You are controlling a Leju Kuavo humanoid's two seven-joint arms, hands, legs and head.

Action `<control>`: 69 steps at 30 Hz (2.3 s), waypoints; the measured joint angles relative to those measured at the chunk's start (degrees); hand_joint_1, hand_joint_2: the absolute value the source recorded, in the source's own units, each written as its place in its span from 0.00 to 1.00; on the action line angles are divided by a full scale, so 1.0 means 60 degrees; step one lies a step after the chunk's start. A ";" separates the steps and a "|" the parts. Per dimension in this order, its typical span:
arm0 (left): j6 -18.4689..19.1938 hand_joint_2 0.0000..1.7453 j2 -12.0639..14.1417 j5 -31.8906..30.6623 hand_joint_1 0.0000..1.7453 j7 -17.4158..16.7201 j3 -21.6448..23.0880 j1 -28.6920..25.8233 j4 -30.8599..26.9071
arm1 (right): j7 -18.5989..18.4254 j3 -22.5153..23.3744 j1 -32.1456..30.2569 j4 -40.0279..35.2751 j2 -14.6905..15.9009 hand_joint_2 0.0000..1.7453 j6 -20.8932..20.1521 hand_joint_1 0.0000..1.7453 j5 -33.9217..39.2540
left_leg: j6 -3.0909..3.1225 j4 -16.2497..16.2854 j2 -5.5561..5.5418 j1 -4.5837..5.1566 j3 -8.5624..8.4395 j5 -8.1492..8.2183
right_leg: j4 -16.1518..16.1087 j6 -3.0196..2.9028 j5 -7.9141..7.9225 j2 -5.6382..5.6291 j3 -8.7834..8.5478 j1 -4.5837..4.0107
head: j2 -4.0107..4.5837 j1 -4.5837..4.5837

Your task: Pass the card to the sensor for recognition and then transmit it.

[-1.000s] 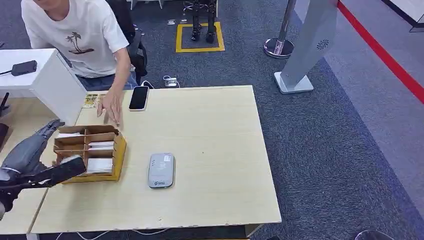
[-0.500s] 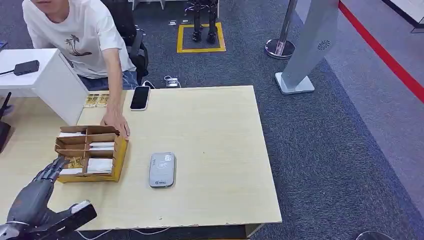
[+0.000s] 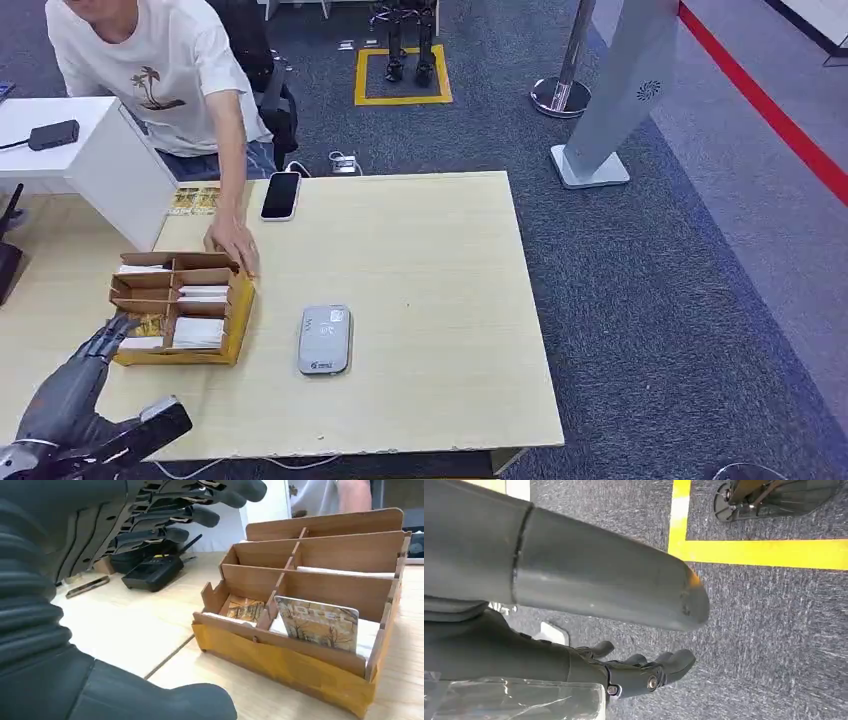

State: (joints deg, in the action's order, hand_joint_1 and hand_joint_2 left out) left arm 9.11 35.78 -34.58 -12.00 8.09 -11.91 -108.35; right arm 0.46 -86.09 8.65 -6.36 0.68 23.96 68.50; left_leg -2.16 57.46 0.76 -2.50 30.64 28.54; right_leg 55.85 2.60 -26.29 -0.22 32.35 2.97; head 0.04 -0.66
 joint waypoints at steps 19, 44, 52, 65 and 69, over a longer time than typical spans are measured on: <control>0.0798 1.00 -0.0386 0.0051 0.00 0.0146 0.0324 0.2457 0.1902 | -0.0219 -0.0423 0.0295 0.0000 0.0008 0.00 -0.0113 0.00 -0.0179 | -0.0001 0.0003 -0.0005 0.0001 -0.0001 -0.0008 | 0.0000 -0.0002 0.0004 0.0001 0.0001 0.0000 | 0.0000 0.0000; 0.1199 1.00 -0.0218 0.1038 0.00 0.0102 0.1031 0.2781 0.2565 | -0.0317 -0.0514 0.0385 0.0000 0.0007 0.00 -0.0124 0.00 -0.0313 | -0.0001 0.0002 -0.0005 0.0000 0.0001 -0.0008 | 0.0003 -0.0003 0.0003 0.0001 0.0002 -0.0001 | -0.0004 0.0004; 0.1188 1.00 -0.0120 0.1137 0.00 -0.0036 0.1133 0.2702 0.2536 | -0.0306 -0.0514 0.0387 0.0000 0.0004 0.00 -0.0124 0.00 -0.0321 | -0.0001 0.0002 -0.0005 0.0000 0.0001 -0.0008 | 0.0003 -0.0003 0.0004 0.0002 0.0001 -0.0001 | 0.0000 0.0000; 0.1163 1.00 -0.0029 0.1231 0.00 -0.0084 0.1202 0.2657 0.2536 | -0.0343 -0.0514 0.0384 -0.0004 0.0004 0.00 -0.0139 0.00 -0.0408 | -0.0001 0.0002 -0.0006 0.0000 0.0002 -0.0008 | 0.0004 -0.0003 0.0003 0.0002 0.0001 -0.0001 | 0.0000 -0.0004; 0.1163 1.00 0.0015 0.1246 0.00 -0.0109 0.1202 0.2658 0.2540 | -0.0350 -0.0514 0.0385 -0.0004 0.0004 0.00 -0.0153 0.00 -0.0463 | -0.0001 0.0002 -0.0006 0.0000 0.0001 -0.0008 | 0.0004 -0.0003 0.0003 0.0002 0.0001 -0.0001 | 0.0000 0.0000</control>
State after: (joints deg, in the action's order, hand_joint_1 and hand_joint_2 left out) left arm 16.09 35.87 -27.10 -12.66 15.30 4.04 -93.11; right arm -1.64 -89.18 10.96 -6.38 0.70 23.04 65.72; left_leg -2.17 57.48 0.73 -2.50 30.65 28.48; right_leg 55.87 2.59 -26.27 -0.21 32.36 2.97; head 0.04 -0.66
